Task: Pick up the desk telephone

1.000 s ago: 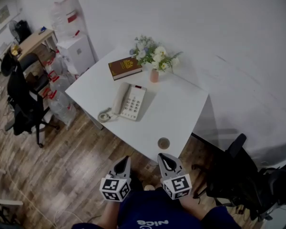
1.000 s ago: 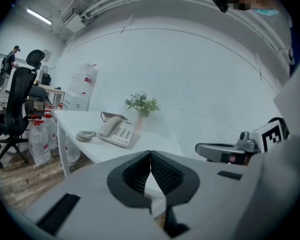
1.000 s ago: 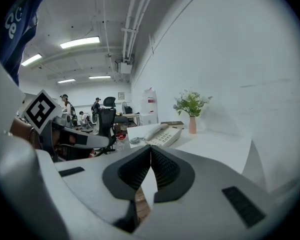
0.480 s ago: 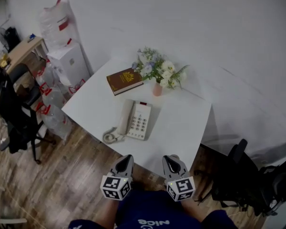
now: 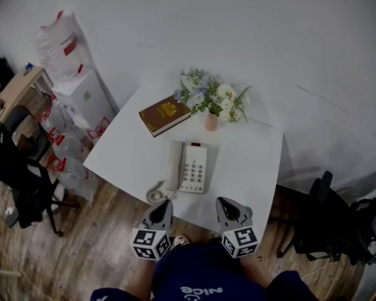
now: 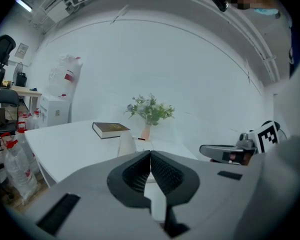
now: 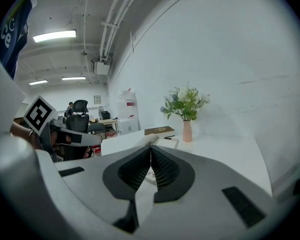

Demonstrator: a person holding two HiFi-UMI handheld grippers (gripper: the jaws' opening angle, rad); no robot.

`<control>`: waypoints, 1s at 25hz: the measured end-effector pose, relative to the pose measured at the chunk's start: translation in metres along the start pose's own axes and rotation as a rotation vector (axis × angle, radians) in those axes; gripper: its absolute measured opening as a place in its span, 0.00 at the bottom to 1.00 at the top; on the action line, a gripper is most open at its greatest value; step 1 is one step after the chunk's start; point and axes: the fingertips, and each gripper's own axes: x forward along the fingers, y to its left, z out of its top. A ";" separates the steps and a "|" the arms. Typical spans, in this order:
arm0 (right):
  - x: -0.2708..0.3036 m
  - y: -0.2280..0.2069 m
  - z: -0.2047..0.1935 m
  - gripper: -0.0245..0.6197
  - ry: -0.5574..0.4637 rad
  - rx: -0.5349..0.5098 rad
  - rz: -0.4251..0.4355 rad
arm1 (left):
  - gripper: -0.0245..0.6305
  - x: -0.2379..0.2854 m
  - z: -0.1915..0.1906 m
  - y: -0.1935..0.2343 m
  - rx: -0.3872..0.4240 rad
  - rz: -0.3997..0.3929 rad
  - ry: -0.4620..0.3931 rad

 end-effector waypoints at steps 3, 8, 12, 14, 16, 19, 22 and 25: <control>0.008 0.001 -0.001 0.07 0.011 -0.001 -0.012 | 0.06 0.004 0.002 0.011 -0.010 -0.005 0.003; 0.016 -0.013 0.003 0.07 0.017 0.009 -0.034 | 0.06 0.017 0.005 0.018 -0.032 -0.008 0.008; 0.027 -0.027 0.015 0.07 0.003 0.036 -0.039 | 0.06 0.028 0.013 0.016 -0.035 -0.010 0.022; 0.032 -0.030 0.020 0.07 0.012 0.039 -0.024 | 0.06 0.032 0.016 0.014 -0.027 -0.019 0.035; 0.038 -0.031 0.023 0.07 0.029 0.048 -0.003 | 0.06 0.039 0.019 0.016 -0.033 -0.025 0.052; 0.046 -0.031 0.018 0.07 0.074 0.093 0.032 | 0.07 0.049 0.020 0.019 -0.063 -0.043 0.081; 0.053 -0.033 0.013 0.08 0.102 0.168 0.055 | 0.07 0.057 0.022 0.026 -0.080 -0.046 0.096; 0.058 -0.037 0.011 0.08 0.109 0.240 0.066 | 0.11 0.064 0.023 0.033 -0.124 -0.065 0.113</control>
